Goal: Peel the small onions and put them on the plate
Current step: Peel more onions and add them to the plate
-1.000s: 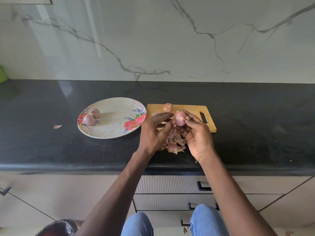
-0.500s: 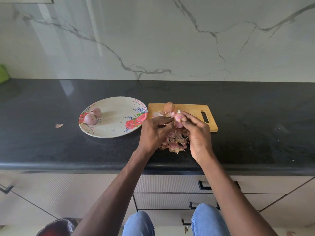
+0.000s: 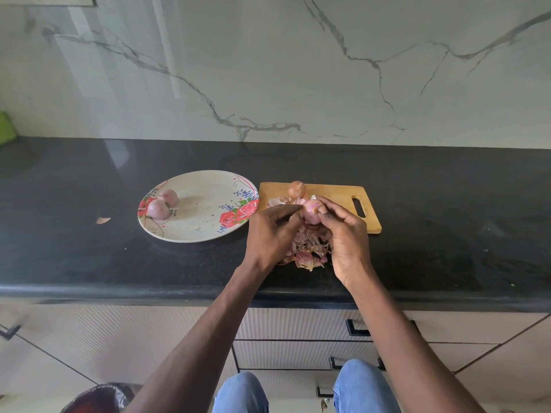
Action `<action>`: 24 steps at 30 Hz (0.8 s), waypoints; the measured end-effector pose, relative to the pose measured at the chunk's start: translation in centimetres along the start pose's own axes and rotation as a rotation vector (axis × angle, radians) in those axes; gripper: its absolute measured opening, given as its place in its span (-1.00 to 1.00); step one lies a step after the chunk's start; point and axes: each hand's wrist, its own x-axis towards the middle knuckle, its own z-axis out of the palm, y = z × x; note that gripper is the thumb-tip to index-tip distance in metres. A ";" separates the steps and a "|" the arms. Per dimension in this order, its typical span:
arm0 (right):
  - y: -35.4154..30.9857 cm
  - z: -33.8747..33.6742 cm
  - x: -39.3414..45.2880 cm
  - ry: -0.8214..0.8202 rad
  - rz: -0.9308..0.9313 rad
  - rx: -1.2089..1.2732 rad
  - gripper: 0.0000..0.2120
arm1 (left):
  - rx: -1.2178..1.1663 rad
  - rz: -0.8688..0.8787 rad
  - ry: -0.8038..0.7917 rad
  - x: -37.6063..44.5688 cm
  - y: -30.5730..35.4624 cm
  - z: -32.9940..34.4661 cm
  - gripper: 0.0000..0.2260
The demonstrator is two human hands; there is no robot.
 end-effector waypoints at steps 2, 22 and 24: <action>-0.1 0.0 0.1 0.007 0.015 0.019 -0.73 | -0.021 -0.009 -0.027 0.1 0.0 -0.2 -0.82; -1.1 -0.1 -0.3 -0.074 0.083 0.138 -0.78 | -0.058 -0.044 0.012 -0.1 0.0 -0.2 -0.83; -1.0 0.0 -0.3 -0.060 0.074 0.118 -0.78 | -0.029 -0.031 0.012 -0.1 0.0 -0.2 -0.82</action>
